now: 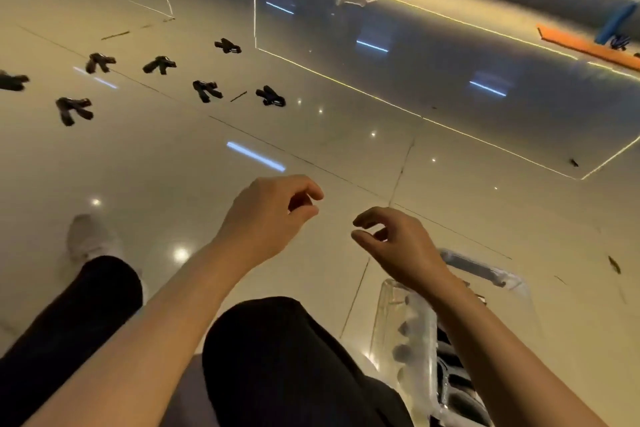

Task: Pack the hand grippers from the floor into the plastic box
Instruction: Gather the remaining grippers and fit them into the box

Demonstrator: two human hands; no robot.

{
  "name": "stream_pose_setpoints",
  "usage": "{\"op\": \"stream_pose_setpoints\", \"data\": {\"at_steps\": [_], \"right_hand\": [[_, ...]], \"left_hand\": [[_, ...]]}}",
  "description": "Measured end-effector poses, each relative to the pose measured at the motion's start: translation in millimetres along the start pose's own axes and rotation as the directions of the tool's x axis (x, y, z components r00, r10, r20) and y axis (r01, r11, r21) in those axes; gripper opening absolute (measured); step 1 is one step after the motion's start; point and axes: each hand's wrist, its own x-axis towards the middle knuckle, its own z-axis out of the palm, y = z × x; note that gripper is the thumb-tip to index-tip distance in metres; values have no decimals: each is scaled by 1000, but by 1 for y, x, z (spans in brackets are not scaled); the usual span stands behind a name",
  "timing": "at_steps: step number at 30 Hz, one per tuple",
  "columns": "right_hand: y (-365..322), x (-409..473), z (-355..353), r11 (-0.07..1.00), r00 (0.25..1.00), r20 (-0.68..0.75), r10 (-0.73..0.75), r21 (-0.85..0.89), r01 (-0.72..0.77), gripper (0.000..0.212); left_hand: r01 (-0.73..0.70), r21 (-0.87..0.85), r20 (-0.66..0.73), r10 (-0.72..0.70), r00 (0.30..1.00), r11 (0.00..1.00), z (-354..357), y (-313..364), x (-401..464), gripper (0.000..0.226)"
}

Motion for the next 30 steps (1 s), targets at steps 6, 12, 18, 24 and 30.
{"op": "stream_pose_setpoints", "data": {"at_steps": [6, 12, 18, 24, 30], "right_hand": [[-116, 70, 50, 971, 972, 93, -214, 129, 201, 21], [-184, 103, 87, 938, 932, 153, -330, 168, 304, 22], [-217, 132, 82, 929, 940, 85, -332, 202, 310, 14], [-260, 175, 59, 918, 920, 23, -392, 73, 389, 27], [-265, 243, 40, 922, 923, 66, -379, -60, 383, 30]], "left_hand": [[184, 101, -167, -166, 972, 978, -120, -82, -7, 27], [352, 325, -275, -269, 923, 878, -150, -138, -22, 21], [360, 538, -204, -297, 933, 762, -192, -181, -11, 23], [371, 460, -293, -256, 921, 807, -233, -214, 17, 19], [319, 254, -383, -208, 900, 913, -244, -224, 82, 13]]}}
